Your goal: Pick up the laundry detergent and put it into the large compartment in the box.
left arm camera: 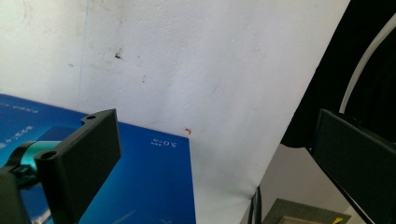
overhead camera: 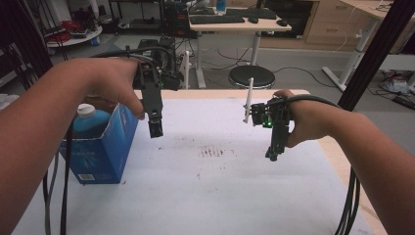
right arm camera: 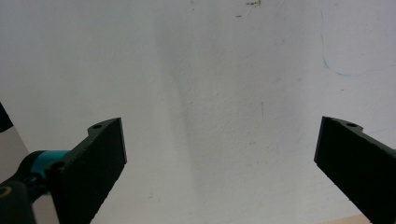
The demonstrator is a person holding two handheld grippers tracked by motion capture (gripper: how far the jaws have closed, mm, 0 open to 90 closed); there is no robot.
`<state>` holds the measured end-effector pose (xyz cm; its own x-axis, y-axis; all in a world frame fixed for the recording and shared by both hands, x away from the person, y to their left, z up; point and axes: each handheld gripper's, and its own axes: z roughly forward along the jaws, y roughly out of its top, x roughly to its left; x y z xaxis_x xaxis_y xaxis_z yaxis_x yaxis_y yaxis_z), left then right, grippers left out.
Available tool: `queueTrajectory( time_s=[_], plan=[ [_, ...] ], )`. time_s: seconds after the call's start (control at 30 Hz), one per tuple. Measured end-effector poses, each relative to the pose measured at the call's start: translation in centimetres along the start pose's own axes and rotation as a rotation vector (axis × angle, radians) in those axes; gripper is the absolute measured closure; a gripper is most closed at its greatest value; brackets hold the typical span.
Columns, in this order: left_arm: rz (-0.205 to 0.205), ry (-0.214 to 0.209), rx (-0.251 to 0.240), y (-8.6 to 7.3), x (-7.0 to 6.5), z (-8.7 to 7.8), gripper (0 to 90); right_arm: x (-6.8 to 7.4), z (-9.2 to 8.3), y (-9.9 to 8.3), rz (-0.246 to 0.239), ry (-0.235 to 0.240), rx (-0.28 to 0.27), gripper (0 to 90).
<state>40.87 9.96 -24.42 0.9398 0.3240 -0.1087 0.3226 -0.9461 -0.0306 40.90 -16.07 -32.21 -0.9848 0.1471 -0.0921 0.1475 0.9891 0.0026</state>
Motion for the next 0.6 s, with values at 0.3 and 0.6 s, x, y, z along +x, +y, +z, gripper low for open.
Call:
queueTrajectory(
  time_s=[0.3, 0.6],
  plan=[
    [0.025, -0.018, 0.007, 0.15, 0.39, 0.63, 1.7, -0.26, 0.23, 0.15, -0.013, 0.002, -0.001, 1.2],
    [0.018, -0.016, -0.001, -0.21, 0.48, 0.60, 1.7, -0.41, 0.48, 0.32, -0.011, 0.007, 0.006, 1.2]
  ],
)
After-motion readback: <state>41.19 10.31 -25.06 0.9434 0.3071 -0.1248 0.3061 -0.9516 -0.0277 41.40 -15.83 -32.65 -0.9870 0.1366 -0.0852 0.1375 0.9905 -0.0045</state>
